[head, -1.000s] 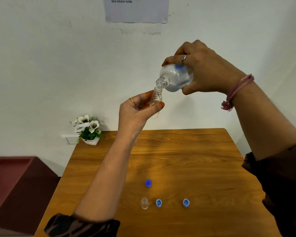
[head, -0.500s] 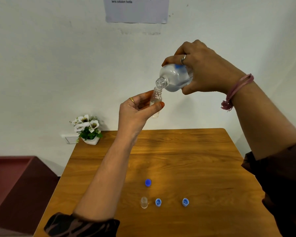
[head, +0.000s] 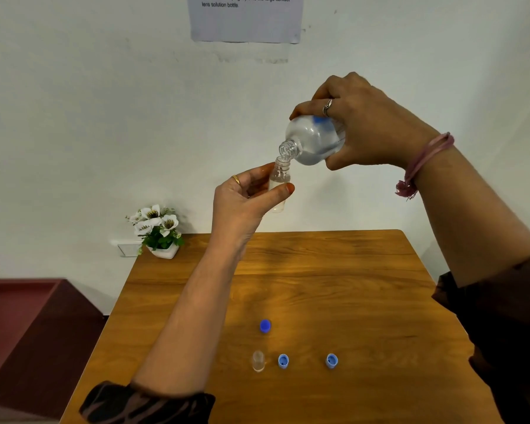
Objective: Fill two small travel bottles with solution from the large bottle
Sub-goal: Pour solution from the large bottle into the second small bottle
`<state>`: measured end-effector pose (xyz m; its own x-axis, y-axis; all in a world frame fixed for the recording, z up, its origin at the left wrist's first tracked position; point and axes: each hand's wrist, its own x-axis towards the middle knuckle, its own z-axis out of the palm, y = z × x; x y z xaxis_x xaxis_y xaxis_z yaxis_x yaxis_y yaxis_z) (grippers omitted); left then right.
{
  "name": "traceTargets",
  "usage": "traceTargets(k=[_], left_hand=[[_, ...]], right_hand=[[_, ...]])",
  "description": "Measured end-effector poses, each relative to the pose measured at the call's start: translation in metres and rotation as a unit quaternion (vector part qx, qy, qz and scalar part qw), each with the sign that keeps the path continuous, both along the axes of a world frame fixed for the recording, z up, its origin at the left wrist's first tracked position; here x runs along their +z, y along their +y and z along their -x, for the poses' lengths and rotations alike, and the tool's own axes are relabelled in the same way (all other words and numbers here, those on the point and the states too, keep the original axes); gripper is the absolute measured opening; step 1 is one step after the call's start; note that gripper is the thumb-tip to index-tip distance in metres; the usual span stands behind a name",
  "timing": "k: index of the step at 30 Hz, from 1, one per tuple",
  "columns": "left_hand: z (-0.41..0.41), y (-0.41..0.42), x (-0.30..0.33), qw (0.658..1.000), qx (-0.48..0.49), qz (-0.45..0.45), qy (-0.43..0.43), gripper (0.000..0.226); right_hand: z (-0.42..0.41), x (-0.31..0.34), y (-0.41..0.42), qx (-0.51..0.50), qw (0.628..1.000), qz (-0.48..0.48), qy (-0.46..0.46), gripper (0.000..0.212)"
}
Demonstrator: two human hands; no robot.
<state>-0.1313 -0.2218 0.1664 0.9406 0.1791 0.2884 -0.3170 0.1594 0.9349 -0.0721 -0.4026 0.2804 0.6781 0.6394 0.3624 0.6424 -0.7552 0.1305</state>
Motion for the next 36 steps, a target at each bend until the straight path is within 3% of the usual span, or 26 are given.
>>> traceTargets(k=[36], left_hand=[[0.0102,-0.0026,0.0055,1.0,0.013,0.003,0.006,0.035]], right_hand=[[0.0005,-0.0062,-0.0058,0.006,0.999,-0.033,0.04,0.084]])
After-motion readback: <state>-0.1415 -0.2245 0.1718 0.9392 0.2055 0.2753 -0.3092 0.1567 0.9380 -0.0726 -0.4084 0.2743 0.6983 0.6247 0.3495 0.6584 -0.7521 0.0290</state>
